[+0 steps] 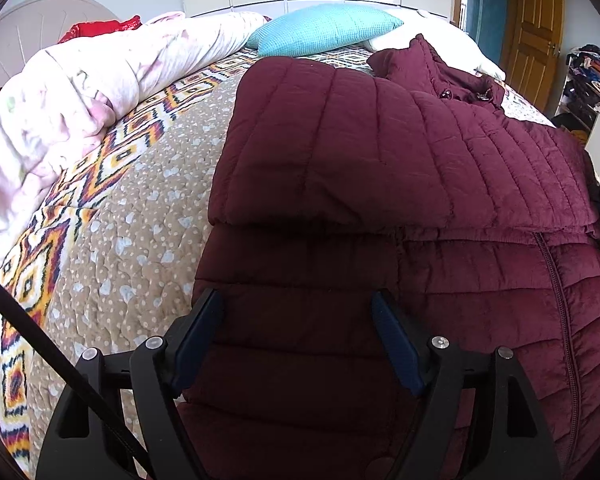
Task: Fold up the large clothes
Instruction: 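Grasp the maroon hood with the right gripper and lift it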
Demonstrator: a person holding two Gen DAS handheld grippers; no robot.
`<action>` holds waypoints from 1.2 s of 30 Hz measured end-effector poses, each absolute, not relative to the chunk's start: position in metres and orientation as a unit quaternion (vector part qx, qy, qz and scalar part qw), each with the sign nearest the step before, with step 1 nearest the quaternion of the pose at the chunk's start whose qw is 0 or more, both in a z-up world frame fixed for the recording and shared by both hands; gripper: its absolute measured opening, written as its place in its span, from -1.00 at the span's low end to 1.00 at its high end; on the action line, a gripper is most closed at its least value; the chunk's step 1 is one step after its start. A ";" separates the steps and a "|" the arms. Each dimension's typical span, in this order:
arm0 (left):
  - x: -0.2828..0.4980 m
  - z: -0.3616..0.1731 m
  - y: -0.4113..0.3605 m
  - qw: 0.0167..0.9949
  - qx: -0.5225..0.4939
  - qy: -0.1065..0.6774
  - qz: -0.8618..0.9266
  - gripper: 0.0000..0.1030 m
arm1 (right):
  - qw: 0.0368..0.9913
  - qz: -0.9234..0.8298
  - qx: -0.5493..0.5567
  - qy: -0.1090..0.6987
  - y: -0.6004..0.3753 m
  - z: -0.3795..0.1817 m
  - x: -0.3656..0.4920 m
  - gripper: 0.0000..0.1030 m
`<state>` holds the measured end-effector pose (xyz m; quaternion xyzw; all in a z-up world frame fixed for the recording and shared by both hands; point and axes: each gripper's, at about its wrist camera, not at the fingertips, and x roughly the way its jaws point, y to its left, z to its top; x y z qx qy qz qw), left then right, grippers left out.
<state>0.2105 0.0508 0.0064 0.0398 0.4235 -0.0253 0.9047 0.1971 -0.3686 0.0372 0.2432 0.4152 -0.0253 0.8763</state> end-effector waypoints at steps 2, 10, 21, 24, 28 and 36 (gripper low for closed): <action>0.210 0.008 0.051 0.904 0.039 0.425 -0.026 0.49 | 0.879 -0.027 0.237 0.412 -0.370 0.042 0.191 -0.38; 0.175 0.035 0.066 0.908 0.038 0.416 -0.027 0.49 | 0.913 -0.036 0.186 0.362 -0.383 0.097 0.113 0.55; 0.195 0.035 0.069 0.915 0.010 0.402 -0.002 0.49 | 0.916 -0.015 0.181 0.357 -0.383 0.159 0.115 0.55; 0.198 0.023 0.065 0.917 0.015 0.398 -0.008 0.49 | 0.916 0.013 0.173 0.361 -0.353 0.174 0.153 0.55; 0.205 0.007 0.067 0.909 0.009 0.417 -0.018 0.53 | 0.914 0.027 0.154 0.375 -0.308 0.175 0.227 0.55; 0.210 0.000 0.078 0.905 -0.036 0.422 -0.033 0.69 | 0.893 -0.005 0.196 0.406 -0.265 0.140 0.396 0.55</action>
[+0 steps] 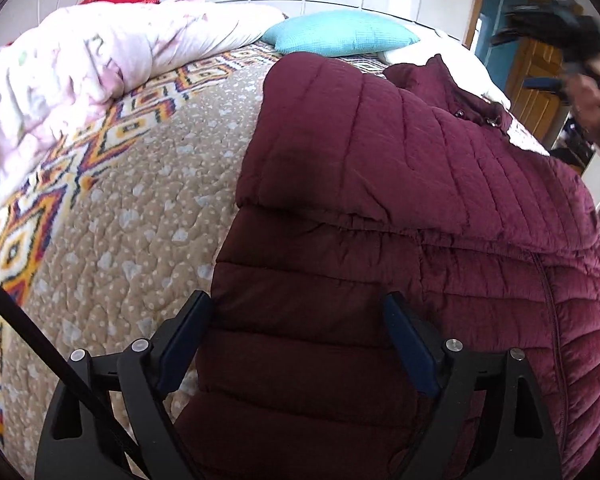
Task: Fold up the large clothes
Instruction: 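Grasp the maroon hood with the right gripper and lift it, then fold the hood down over the folded jacket body with the right gripper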
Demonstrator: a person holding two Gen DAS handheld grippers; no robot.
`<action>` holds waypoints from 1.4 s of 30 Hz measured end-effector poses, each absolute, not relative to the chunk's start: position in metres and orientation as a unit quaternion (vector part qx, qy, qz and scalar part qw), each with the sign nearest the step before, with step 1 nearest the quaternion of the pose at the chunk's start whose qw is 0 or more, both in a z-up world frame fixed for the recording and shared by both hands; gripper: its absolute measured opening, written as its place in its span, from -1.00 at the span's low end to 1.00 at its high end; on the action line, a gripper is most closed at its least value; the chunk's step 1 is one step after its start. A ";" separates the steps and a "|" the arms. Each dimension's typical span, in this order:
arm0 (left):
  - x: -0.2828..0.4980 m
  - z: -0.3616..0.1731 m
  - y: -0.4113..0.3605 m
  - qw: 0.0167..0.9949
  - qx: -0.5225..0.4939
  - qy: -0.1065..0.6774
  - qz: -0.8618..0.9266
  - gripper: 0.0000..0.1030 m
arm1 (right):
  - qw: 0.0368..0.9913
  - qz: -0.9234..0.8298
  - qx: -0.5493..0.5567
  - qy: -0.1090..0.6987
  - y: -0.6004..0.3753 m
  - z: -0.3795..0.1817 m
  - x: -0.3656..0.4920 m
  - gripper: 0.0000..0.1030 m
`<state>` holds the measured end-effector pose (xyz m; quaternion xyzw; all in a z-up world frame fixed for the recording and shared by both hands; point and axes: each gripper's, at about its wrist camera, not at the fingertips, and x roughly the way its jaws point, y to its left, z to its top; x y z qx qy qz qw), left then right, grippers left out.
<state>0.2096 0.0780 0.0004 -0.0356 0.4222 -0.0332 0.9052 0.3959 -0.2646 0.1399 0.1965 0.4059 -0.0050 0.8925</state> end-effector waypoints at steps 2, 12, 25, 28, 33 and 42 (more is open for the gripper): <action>0.211 -0.001 0.080 0.903 -0.043 0.426 -0.040 0.72 | 0.889 -0.020 0.204 0.409 -0.261 0.128 0.438 0.54; 0.216 -0.008 0.087 0.898 -0.072 0.431 -0.052 0.78 | 0.880 -0.062 0.202 0.426 -0.243 0.068 0.544 -0.69; 0.220 -0.008 0.090 0.895 -0.078 0.436 -0.056 0.79 | 0.919 0.055 0.094 0.380 -0.193 0.170 0.357 -0.81; 0.221 -0.009 0.093 0.894 -0.080 0.437 -0.056 0.79 | 0.913 0.081 0.092 0.389 -0.180 0.155 0.286 -0.81; 0.220 -0.009 0.095 0.894 -0.086 0.435 -0.058 0.79 | 0.888 0.091 0.074 0.445 -0.169 0.085 0.200 -0.74; 0.218 -0.008 0.098 0.894 -0.101 0.433 -0.059 0.79 | 0.892 0.087 0.064 0.439 -0.218 0.103 0.086 -0.21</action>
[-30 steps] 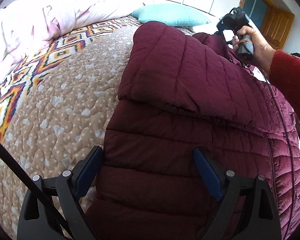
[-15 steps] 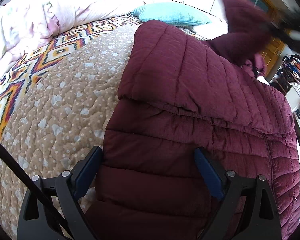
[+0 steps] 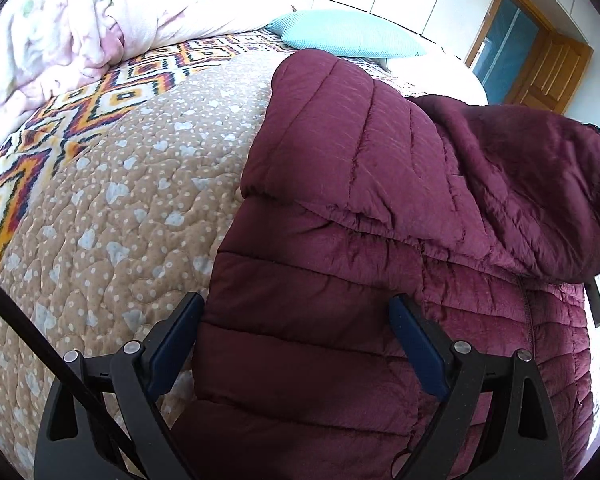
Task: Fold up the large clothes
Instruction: 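Fold the hood down over the folded jacket body with the right gripper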
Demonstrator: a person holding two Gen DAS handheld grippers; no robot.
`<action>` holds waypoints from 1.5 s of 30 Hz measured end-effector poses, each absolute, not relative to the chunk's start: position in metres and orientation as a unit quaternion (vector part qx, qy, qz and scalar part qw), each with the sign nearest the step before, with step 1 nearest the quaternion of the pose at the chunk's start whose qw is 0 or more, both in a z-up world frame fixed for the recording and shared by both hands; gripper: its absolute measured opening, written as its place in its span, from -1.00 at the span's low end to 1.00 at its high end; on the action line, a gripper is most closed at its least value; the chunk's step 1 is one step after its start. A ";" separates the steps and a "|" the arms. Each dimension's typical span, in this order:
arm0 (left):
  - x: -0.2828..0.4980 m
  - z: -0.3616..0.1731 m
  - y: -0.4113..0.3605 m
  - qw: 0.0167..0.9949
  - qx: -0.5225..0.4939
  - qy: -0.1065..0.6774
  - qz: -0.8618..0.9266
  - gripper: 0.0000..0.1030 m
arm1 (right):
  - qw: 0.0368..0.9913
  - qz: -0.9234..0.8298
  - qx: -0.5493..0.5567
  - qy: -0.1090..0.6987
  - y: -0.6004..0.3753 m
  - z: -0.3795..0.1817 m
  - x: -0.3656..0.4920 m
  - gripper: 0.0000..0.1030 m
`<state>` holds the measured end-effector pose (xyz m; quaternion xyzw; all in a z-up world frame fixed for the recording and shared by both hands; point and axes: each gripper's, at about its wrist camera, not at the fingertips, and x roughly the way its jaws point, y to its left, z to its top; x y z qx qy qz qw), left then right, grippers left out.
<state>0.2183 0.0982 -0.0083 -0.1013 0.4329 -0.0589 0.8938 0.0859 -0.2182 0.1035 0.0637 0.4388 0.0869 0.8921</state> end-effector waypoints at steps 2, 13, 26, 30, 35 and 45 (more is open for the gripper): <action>0.218 -0.008 0.097 0.894 -0.098 0.433 -0.057 0.79 | 0.912 0.060 0.061 0.401 -0.234 0.129 0.075 -0.21; 0.218 -0.008 0.098 0.895 -0.098 0.432 -0.056 0.79 | 0.906 0.032 0.090 0.413 -0.215 0.111 0.199 -0.21; 0.218 -0.008 0.096 0.894 -0.093 0.435 -0.053 0.79 | 0.879 0.110 0.130 0.445 -0.205 0.069 0.179 -0.21; 0.218 -0.009 0.092 0.894 -0.081 0.437 -0.047 0.79 | 0.902 0.096 0.143 0.395 -0.220 0.098 0.161 -0.21; 0.219 -0.010 0.092 0.894 -0.078 0.439 -0.045 0.79 | 0.896 0.115 0.168 0.395 -0.203 0.095 0.192 -0.21; 0.219 -0.010 0.094 0.894 -0.080 0.439 -0.046 0.79 | 0.879 0.112 0.128 0.446 -0.151 0.052 0.237 -0.21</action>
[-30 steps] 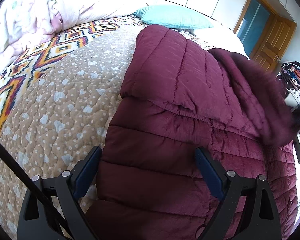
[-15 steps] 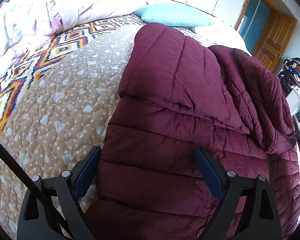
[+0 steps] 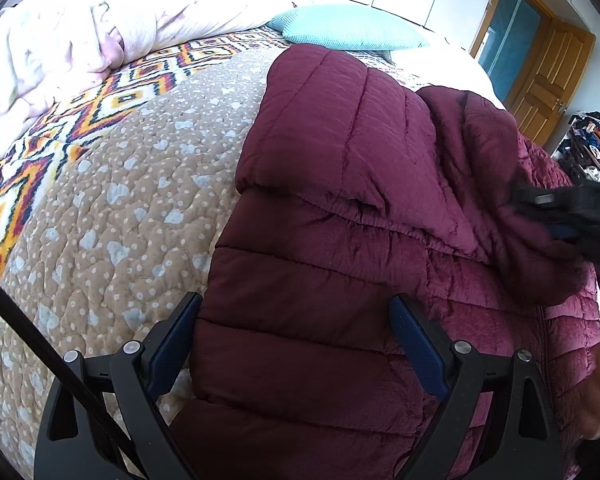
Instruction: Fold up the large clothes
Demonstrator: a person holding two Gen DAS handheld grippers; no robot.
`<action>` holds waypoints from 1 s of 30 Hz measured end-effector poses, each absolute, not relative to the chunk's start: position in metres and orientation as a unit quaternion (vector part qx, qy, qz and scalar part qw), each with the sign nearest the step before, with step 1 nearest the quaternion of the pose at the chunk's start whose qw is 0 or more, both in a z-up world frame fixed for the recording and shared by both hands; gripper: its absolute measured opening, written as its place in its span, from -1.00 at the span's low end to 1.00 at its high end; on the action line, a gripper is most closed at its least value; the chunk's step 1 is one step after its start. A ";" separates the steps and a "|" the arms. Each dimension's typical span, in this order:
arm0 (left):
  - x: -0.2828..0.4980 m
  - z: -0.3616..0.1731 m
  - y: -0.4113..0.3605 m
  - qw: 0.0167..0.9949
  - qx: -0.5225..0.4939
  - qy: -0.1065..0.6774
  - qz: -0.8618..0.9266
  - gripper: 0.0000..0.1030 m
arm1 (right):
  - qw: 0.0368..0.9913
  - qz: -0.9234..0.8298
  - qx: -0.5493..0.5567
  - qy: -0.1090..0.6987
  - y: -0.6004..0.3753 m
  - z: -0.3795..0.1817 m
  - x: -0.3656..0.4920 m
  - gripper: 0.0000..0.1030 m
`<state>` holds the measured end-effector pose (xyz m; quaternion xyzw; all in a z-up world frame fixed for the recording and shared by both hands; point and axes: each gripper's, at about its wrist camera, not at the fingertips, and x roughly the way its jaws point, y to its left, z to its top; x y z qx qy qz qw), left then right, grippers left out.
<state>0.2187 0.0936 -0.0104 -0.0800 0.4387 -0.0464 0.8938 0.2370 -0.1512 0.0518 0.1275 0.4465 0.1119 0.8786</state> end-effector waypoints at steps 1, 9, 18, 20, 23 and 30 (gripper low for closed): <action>0.219 -0.010 0.094 0.894 -0.079 0.439 -0.046 0.79 | 0.884 0.118 0.126 0.434 -0.156 0.060 0.231 -0.21; 0.219 -0.011 0.094 0.894 -0.076 0.439 -0.045 0.79 | 0.907 0.052 0.122 0.400 -0.236 0.070 0.184 -0.16; 0.220 -0.012 0.092 0.893 -0.065 0.444 -0.041 0.80 | 0.902 0.025 0.141 0.408 -0.256 0.060 0.154 0.51; 0.220 -0.012 0.092 0.892 -0.064 0.445 -0.041 0.81 | 0.917 0.015 0.130 0.377 -0.259 0.067 0.124 0.66; 0.221 -0.012 0.090 0.890 -0.057 0.450 -0.039 0.83 | 0.921 -0.003 0.112 0.373 -0.274 0.067 0.085 0.67; 0.226 -0.014 0.083 0.885 -0.038 0.463 -0.032 0.91 | 0.909 -0.031 0.138 0.392 -0.305 0.033 0.027 0.66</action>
